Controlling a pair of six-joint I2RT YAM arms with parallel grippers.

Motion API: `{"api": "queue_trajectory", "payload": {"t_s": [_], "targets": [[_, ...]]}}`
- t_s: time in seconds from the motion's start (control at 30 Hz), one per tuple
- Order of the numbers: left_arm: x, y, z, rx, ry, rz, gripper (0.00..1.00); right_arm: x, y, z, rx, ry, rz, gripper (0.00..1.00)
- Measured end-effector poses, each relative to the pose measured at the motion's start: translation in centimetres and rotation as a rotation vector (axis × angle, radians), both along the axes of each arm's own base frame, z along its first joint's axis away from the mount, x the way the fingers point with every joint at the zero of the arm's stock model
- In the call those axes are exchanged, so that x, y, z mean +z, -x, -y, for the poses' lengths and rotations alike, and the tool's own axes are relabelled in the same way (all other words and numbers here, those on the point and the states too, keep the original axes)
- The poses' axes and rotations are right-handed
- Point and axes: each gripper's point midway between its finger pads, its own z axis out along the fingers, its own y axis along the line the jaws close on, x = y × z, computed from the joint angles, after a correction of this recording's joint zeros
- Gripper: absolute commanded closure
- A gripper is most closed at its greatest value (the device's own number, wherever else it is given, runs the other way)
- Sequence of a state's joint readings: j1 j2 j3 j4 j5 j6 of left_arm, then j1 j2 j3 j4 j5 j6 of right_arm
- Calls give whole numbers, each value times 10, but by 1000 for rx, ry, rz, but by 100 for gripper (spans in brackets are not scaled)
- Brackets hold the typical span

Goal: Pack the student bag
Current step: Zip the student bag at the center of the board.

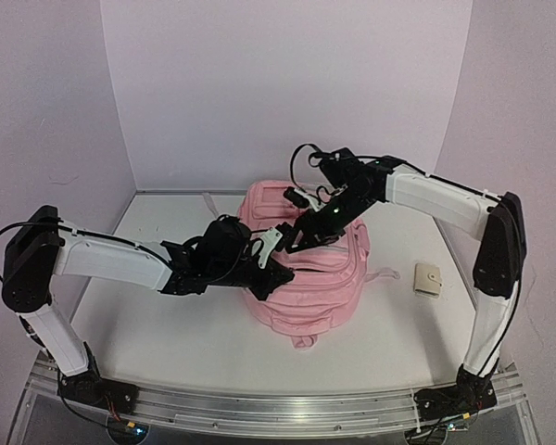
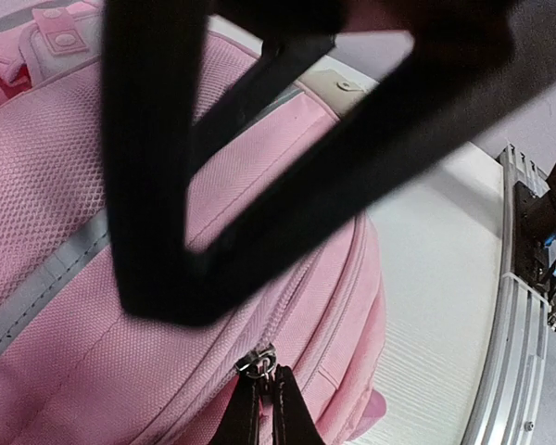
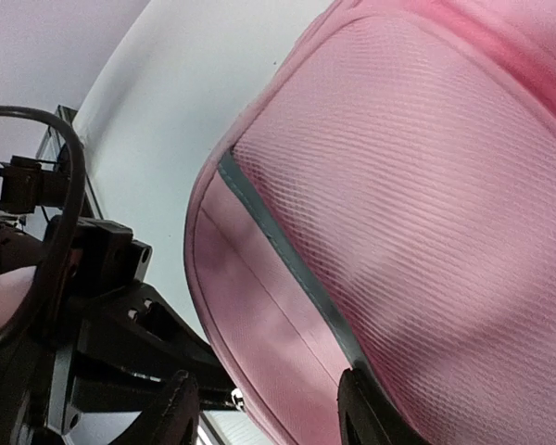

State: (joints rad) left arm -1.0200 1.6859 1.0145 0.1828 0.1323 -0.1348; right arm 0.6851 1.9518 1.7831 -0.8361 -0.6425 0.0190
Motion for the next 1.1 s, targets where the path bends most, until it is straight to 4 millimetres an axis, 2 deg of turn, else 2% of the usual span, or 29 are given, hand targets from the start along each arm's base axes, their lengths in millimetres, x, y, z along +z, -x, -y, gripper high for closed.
{"api": "queue_trajectory", "payload": {"t_s": [0.17, 0.3, 0.43, 0.57, 0.7, 1.0, 1.03, 1.1], "targets": [[0, 2, 1, 6, 15, -32, 100, 27, -15, 50, -110, -47, 25, 26], [2, 0, 0, 13, 24, -45, 100, 39, -27, 91, -218, -67, 37, 23], [7, -1, -4, 21, 30, -52, 100, 16, -26, 117, -281, -44, -31, 22], [12, -5, -9, 33, 36, -54, 100, -20, -18, 126, -296, -25, -156, 25], [10, -6, -12, 39, 27, -71, 100, -34, -13, 117, -278, -74, -266, 40], [13, -3, -11, 28, 2, -117, 100, -34, -9, 94, -275, -185, -418, 96], [14, -3, -9, 26, -1, -118, 100, -34, -9, 93, -282, -194, -435, 100], [13, -1, -2, 16, -6, -121, 100, -33, -10, 91, -294, -205, -459, 100]]}}
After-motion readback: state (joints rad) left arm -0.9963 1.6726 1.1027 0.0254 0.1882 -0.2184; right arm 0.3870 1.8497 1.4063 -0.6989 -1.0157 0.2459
